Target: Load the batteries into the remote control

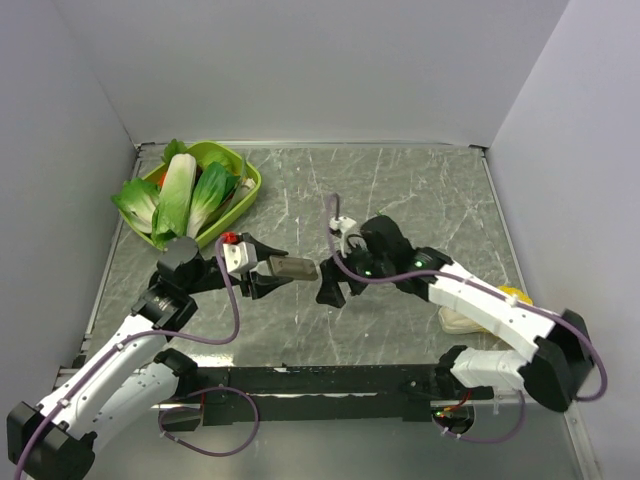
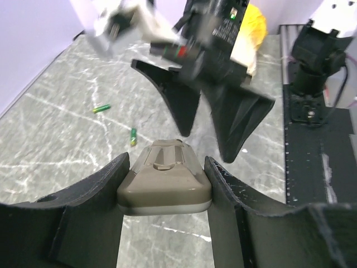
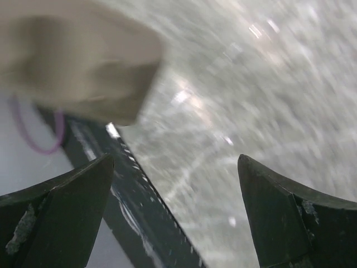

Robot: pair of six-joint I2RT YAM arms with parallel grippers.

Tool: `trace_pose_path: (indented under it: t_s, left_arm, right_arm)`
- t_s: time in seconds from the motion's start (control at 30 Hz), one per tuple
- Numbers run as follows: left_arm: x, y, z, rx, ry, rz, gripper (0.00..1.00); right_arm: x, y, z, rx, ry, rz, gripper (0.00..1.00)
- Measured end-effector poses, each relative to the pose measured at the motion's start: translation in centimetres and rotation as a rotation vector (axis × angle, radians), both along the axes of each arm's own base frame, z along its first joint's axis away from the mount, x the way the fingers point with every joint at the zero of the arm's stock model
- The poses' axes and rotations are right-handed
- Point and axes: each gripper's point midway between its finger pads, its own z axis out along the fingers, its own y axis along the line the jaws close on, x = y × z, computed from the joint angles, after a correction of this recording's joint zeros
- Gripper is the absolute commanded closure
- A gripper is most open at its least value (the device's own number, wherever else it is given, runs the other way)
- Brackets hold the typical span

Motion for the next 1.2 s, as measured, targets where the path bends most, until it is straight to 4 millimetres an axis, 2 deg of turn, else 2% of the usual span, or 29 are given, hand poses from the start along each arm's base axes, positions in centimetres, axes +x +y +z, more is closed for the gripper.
trace_pose_path:
  t_s: [0.13,0.33,0.57,0.67,0.77,0.83,0.87,0.9,0.93,0.97,1.0,1.03,1.1,1.13,1.2]
  left_arm:
    - [-0.6,-0.4,0.0,-0.008,0.014,-0.048,0.98]
    - [-1.4,-1.0,-0.4,-0.01,0.047,-0.122,0.98]
    - [-2.2,-1.4,0.4,-0.04,0.052,-0.176,0.98]
    - [-2.4,-1.5,0.8,-0.057,0.05,-0.187,0.98]
    - [-2.6,-1.5,0.9,-0.064,0.053,-0.2,0.98]
    - [-2.7,-1.5,0.7,-0.065,0.061,-0.204,0.98]
    - [-2.7,-1.5,0.5,-0.065,0.063,-0.201,0.95]
    - [-2.7,-1.5,0.4,-0.065,0.067,-0.2,0.92]
    - [-2.5,-1.5,0.4,-0.066,0.066,-0.196,0.88]
    - [-2.5,-1.5,0.4,-0.067,0.068,-0.194,0.79]
    - [-2.6,-1.5,0.3,-0.068,0.08,-0.199,0.74]
    - [-2.6,-1.5,0.2,-0.07,0.082,-0.194,0.7]
    - [-2.4,-1.5,-0.2,-0.073,0.094,-0.177,0.49]
    - [-2.3,-1.4,-0.3,-0.077,0.102,-0.164,0.32]
    - [-2.0,-1.2,-1.0,-0.082,0.124,-0.121,0.16]
  right_arm:
    - [-0.9,0.3,2.1,0.179,-0.094,0.13,0.01]
    - [-0.6,1.7,4.4,0.278,-0.279,0.312,0.01]
    - [-0.7,3.0,4.5,0.327,-0.399,0.474,0.03]
    - [-0.8,3.4,3.7,0.322,-0.4,0.522,0.07]
    - [-0.9,3.9,3.6,0.32,-0.41,0.562,0.17]
    - [-1.0,4.1,3.9,0.324,-0.424,0.583,0.3]
    - [-1.1,4.2,4.3,0.328,-0.432,0.596,0.36]
    - [-1.1,4.2,4.4,0.328,-0.441,0.602,0.49]
    - [-1.2,4.3,4.6,0.329,-0.444,0.615,0.56]
    - [-1.4,4.3,4.7,0.328,-0.449,0.63,0.66]
    - [-1.6,4.2,4.6,0.325,-0.448,0.645,0.84]
    - [-1.6,4.2,4.5,0.316,-0.449,0.647,0.92]
    - [-1.6,4.0,4.1,0.292,-0.437,0.654,1.0]
    - [-1.5,3.9,4.0,0.281,-0.436,0.656,1.0]
    - [-1.2,3.8,3.4,0.246,-0.438,0.659,1.0]
